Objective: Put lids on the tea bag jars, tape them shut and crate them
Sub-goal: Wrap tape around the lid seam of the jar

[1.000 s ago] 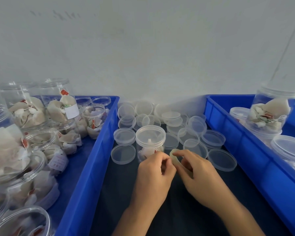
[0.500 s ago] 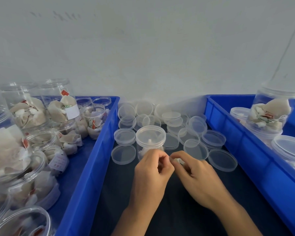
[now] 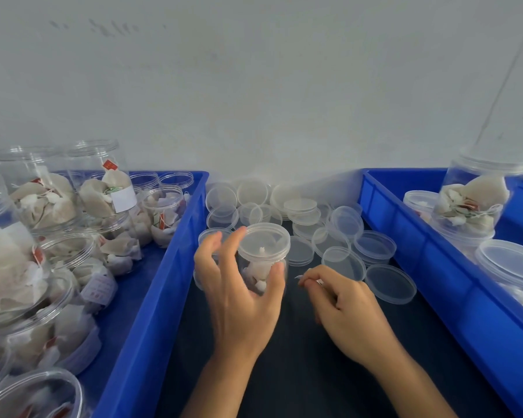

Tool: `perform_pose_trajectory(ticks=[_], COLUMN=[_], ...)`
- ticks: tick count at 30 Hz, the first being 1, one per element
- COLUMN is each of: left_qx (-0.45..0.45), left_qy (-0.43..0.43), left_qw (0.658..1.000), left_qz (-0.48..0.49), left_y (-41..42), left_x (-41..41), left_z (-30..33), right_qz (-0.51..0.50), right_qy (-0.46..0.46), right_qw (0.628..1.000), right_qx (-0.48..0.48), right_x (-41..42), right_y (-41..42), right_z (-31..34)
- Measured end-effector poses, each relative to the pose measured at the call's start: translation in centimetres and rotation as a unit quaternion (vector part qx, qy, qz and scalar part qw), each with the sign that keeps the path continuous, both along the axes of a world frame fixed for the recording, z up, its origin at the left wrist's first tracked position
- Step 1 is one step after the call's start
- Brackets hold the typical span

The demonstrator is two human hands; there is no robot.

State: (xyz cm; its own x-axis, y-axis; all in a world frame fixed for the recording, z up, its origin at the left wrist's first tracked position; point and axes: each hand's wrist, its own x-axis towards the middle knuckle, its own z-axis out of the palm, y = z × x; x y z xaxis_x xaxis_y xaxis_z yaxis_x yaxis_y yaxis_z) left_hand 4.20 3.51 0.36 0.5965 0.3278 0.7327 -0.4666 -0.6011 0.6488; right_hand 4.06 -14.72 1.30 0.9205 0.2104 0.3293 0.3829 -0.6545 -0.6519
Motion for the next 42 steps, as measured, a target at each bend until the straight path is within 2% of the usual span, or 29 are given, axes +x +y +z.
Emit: perform_pose_trajectory(ticks=[3,4,6,10,14,17,24,30,35,39,42], left_qx=[-0.074,-0.092,-0.111,-0.151,-0.085,-0.076,-0.032,-0.034,-0.117,-0.212,-0.235], left_qy=[0.102,0.118,0.127,0.126,0.177,0.202,0.185,0.178,0.186,0.200,0.186], left_qw=[0.984,0.980,0.977,0.957,0.959,0.955,0.958,0.960,0.952,0.938,0.934], left_qz=[-0.122,-0.133,-0.133,-0.215,-0.204,-0.205,-0.215,-0.214,-0.215,-0.189,-0.193], left_y=[0.2,0.2,0.5,0.7,0.8,0.9,0.7,0.3,0.8,1.4,1.6], left_x=[0.8,1.1,1.5,1.8,1.6,1.6,1.1,0.8,1.2,2.0,2.4], left_z=[-0.1,-0.3,-0.3,-0.1,0.1,0.3,0.3,0.4,0.4,0.0,-0.4], right_qz=[-0.005,-0.006,-0.010,-0.022,-0.058,-0.065,-0.101,-0.121,-0.141,-0.117,-0.085], right_qy=[-0.018,-0.024,-0.031,-0.049,-0.074,-0.082,-0.106,-0.098,-0.072,-0.020,-0.011], right_qw=[1.000,1.000,0.999,0.998,0.994,0.989,0.968,0.958,0.967,0.962,0.959], right_qx=[-0.011,-0.014,-0.016,-0.019,-0.057,-0.103,-0.206,-0.240,-0.201,-0.246,-0.271], right_x=[0.0,0.0,-0.2,-0.6,-0.6,-0.4,-0.1,0.3,0.3,0.1,-0.1], right_y=[0.2,0.3,0.4,0.6,0.6,0.5,1.4,1.6,0.3,0.1,0.9], right_z=[0.0,0.0,0.2,0.8,2.2,3.8,6.2,6.4,5.8,3.7,1.7])
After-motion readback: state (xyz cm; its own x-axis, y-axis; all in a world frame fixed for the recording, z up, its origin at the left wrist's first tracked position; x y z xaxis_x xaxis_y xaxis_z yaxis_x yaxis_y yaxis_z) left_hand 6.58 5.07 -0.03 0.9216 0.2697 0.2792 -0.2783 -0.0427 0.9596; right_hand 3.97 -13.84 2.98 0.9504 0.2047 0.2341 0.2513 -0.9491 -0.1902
